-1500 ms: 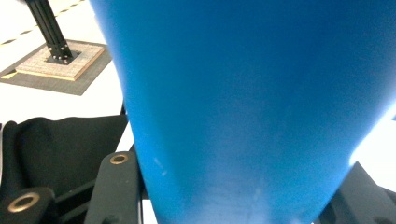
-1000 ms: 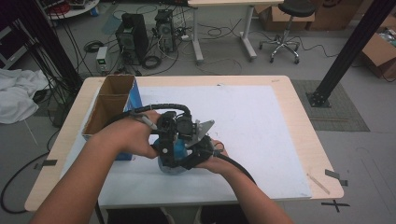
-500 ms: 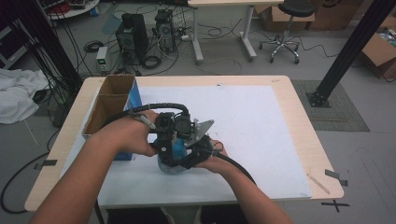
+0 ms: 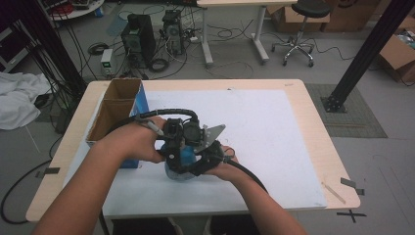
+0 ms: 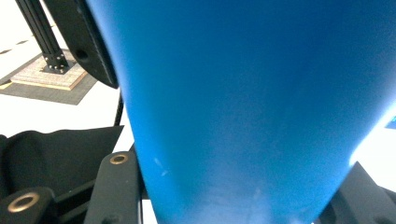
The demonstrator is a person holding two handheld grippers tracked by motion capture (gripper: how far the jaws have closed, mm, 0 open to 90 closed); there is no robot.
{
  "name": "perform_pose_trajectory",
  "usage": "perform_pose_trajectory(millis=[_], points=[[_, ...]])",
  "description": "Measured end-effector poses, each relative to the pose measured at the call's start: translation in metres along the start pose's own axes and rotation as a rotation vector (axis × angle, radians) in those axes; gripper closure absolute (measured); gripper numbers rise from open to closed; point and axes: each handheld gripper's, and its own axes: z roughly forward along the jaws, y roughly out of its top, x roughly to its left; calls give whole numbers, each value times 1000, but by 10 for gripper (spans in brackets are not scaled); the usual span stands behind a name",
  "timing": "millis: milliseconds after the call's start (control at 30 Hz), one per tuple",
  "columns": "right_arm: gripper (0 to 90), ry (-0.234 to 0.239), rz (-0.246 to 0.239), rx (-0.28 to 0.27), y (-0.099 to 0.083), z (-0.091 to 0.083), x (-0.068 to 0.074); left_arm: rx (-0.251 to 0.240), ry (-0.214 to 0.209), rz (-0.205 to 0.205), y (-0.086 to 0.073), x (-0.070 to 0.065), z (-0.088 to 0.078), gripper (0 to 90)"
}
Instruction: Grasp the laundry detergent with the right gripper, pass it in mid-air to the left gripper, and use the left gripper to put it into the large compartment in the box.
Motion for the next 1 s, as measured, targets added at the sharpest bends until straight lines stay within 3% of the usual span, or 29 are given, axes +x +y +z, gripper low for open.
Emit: perform_pose_trajectory(millis=[533,600,633,1000], points=[[466,12,9,8,1,1,1,-9,-4,16,0,-1,-2,316],[465,0,-14,-7,0,1,-1,-17,-3,12,0,-2,-3,324],[465,7,8,8,0,1,1,-19,-9,12,0,-2,-3,328],[465,6,-2,-2,1,1,1,0,-14,8,1,-1,-2,369]])
